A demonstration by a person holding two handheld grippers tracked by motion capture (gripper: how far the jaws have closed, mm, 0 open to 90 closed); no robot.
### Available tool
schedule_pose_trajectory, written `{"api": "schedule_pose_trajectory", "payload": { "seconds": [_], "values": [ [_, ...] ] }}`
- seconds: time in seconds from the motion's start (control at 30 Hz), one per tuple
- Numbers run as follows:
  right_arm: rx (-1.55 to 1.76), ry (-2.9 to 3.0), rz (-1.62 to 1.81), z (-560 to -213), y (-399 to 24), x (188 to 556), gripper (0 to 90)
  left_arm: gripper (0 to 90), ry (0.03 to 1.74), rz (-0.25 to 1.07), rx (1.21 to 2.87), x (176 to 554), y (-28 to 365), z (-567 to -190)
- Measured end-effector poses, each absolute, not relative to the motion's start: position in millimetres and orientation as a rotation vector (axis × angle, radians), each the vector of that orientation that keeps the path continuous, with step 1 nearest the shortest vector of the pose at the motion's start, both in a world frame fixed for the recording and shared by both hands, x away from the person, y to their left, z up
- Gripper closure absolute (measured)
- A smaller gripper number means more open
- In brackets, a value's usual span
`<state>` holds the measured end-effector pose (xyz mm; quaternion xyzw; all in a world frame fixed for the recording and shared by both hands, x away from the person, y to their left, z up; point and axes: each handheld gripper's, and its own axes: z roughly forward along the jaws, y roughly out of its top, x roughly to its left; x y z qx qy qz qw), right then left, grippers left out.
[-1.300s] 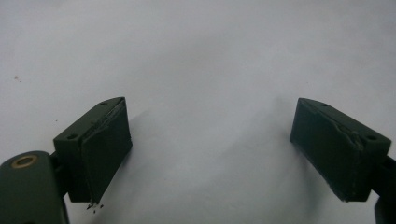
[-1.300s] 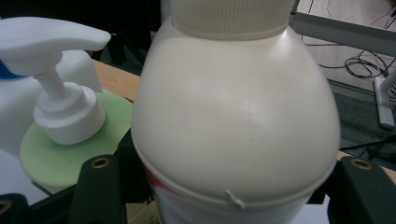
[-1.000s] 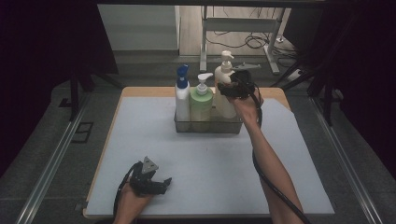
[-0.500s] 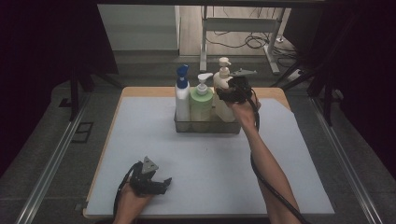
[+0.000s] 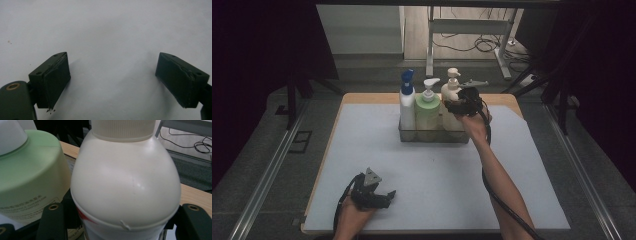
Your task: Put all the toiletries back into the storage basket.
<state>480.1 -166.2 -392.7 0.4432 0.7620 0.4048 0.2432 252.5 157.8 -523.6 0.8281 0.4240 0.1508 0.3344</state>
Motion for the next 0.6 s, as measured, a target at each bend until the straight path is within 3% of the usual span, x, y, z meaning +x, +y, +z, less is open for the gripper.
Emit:
{"api": "schedule_pose_trajectory", "payload": {
  "seconds": [0.6],
  "values": [
    [1.192,2.131,1.079,-398,-171,466,36.7,11.9,1.103,0.393,2.158,253,158,-524]
  ]
}}
